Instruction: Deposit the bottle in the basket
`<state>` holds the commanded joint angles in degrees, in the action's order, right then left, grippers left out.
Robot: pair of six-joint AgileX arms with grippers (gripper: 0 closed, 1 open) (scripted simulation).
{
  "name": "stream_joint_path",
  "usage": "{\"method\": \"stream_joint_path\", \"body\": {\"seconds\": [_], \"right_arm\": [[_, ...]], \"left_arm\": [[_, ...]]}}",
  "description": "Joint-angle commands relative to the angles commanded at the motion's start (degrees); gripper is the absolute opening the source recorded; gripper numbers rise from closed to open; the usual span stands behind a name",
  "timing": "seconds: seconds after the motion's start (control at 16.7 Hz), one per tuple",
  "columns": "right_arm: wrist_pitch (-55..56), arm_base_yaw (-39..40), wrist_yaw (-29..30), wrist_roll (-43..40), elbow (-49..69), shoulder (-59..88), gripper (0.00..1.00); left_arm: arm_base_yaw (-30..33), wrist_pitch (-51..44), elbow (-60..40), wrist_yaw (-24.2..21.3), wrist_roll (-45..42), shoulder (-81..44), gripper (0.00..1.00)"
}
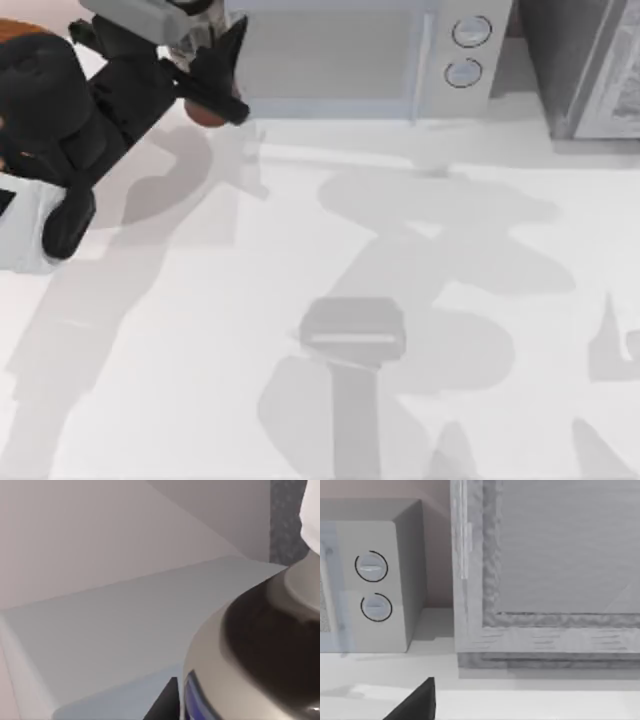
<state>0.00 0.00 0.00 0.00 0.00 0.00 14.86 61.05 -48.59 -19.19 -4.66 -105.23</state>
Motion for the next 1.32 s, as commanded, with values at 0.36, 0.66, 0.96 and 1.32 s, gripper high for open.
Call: {"method": "stream_joint_path", "body": {"seconds": [0.36,0.66,0.96,1.32], "right_arm": [[0.0,0.0,0.0,0.0,0.0,0.0,1.0],[0.0,0.0,0.0,0.0,0.0,0.0,1.0],[0.0,0.0,0.0,0.0,0.0,0.0,1.0],[0.0,0.0,0.0,0.0,0.0,0.0,1.0]], "left_arm": [[-18.8,-32.5,-18.8,0.9,0.4,11.6,0.0],[-29.3,-46.1,-20.9,3.0,2.0,15.7,0.0],[-30.5,-47.6,-20.9,3.4,2.2,16.2,0.0],[-29.4,-42.0,-22.2,4.2,2.2,9.1,0.0]]}}
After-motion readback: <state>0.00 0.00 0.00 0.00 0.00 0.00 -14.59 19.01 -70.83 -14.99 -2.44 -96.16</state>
